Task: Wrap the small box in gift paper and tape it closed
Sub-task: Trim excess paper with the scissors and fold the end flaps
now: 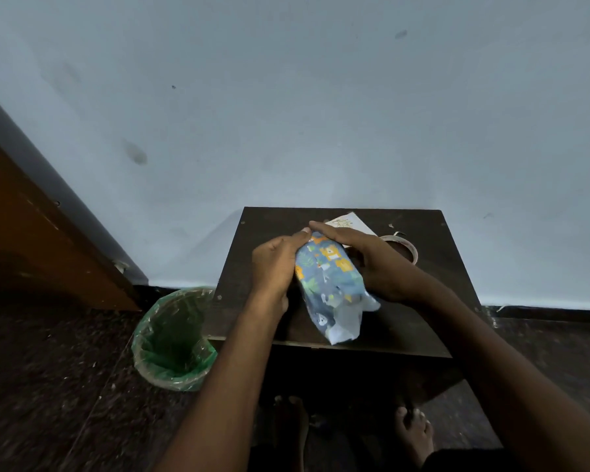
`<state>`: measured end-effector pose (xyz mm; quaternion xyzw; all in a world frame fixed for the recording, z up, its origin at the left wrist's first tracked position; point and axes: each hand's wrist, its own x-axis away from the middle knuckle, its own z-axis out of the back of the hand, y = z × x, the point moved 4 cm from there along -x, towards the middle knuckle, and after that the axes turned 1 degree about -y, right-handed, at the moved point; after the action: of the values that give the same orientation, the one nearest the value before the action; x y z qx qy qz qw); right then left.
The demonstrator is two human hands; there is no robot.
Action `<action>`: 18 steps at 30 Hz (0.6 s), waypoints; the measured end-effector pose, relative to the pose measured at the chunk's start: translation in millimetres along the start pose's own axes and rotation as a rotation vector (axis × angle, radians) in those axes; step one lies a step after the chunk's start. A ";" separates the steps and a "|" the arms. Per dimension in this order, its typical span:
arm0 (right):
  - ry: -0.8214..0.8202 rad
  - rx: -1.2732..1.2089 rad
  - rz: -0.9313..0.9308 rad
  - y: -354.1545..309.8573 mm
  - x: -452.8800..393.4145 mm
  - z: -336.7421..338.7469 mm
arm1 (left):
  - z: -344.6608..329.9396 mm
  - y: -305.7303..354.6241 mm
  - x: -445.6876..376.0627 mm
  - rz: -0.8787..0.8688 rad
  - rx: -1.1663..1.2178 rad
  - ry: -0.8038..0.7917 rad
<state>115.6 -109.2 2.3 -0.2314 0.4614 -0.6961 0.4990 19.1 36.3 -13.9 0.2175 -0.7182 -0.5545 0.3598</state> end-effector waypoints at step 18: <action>0.365 -0.329 -0.021 -2.1 -5.3 -50.2 | 3.3 -32.2 -0.7 0.271 0.337 0.328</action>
<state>77.4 -83.6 -18.5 -0.1847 0.6488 -0.6469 0.3557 14.3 29.6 -45.2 0.2631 -0.7549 -0.3311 0.5012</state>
